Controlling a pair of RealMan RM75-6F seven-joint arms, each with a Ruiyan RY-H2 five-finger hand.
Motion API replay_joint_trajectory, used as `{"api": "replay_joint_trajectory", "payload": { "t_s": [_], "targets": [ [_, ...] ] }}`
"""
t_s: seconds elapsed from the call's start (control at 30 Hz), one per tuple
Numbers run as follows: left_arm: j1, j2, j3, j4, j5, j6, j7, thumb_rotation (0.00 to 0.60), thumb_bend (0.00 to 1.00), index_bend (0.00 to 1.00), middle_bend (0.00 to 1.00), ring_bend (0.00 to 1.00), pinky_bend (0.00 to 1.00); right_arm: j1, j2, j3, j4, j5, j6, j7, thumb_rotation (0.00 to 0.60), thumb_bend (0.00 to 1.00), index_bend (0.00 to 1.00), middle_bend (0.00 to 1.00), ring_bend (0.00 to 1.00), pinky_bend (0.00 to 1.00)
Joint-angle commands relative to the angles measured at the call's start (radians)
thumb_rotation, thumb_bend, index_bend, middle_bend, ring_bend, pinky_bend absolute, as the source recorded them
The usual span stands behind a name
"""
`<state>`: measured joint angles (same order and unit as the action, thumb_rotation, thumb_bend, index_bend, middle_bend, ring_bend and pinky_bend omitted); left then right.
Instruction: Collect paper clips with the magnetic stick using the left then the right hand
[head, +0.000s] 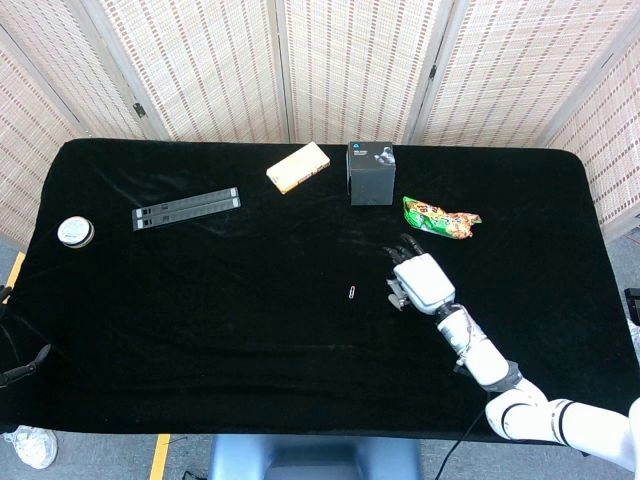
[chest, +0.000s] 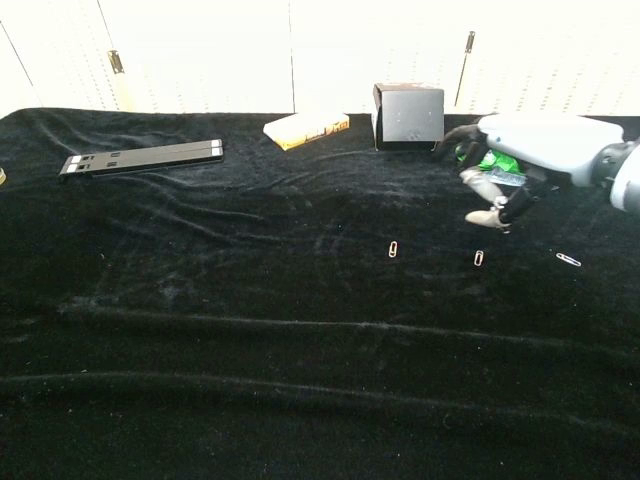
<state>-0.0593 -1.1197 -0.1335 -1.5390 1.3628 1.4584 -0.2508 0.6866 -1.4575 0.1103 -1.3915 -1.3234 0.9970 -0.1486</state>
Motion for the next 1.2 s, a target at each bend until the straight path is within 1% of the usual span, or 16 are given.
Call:
{"api": "replay_joint_trajectory", "payload": {
  "t_s": [0.03, 0.23, 0.37, 0.47, 0.63, 0.97, 1.2],
  "targets": [
    [-0.005, -0.002, 0.000, 0.000, -0.003, -0.008, 0.007, 0.600, 0.30, 0.00, 0.07, 0.14, 0.15, -0.014, 0.000, 0.001, 0.031, 0.009, -0.006, 0.045, 0.600, 0.33, 0.81, 0.21, 0.19, 0.00],
    [-0.013, -0.004, 0.000, 0.000, -0.012, -0.025, 0.018, 0.600, 0.30, 0.00, 0.07, 0.14, 0.15, -0.024, -0.014, 0.002, 0.099, 0.013, -0.030, 0.129, 0.600, 0.33, 0.81, 0.21, 0.19, 0.00],
    [-0.015, -0.006, -0.001, 0.000, -0.016, -0.026, 0.022, 0.600, 0.30, 0.00, 0.07, 0.14, 0.15, -0.039, -0.011, -0.002, 0.122, -0.006, -0.014, 0.166, 0.600, 0.33, 0.81, 0.21, 0.19, 0.00],
    [-0.016, -0.007, -0.002, 0.000, -0.018, -0.027, 0.025, 0.600, 0.30, 0.00, 0.07, 0.14, 0.15, -0.055, -0.002, -0.013, 0.130, -0.017, 0.002, 0.160, 0.600, 0.33, 0.81, 0.21, 0.19, 0.00],
    [-0.021, -0.010, 0.001, -0.003, -0.018, -0.034, 0.039, 0.600, 0.30, 0.00, 0.07, 0.14, 0.15, -0.076, 0.002, -0.024, 0.156, -0.011, -0.004, 0.162, 0.600, 0.33, 0.81, 0.21, 0.19, 0.00],
    [-0.028, -0.014, 0.000, -0.005, -0.028, -0.045, 0.057, 0.600, 0.30, 0.00, 0.07, 0.14, 0.15, -0.088, -0.023, -0.033, 0.244, 0.003, -0.051, 0.186, 0.600, 0.33, 0.81, 0.21, 0.19, 0.00],
    [-0.037, -0.015, -0.004, -0.003, -0.040, -0.061, 0.064, 0.600, 0.30, 0.00, 0.07, 0.14, 0.15, -0.076, -0.041, -0.036, 0.287, 0.000, -0.091, 0.170, 0.600, 0.33, 0.81, 0.21, 0.19, 0.00]
  ]
}}
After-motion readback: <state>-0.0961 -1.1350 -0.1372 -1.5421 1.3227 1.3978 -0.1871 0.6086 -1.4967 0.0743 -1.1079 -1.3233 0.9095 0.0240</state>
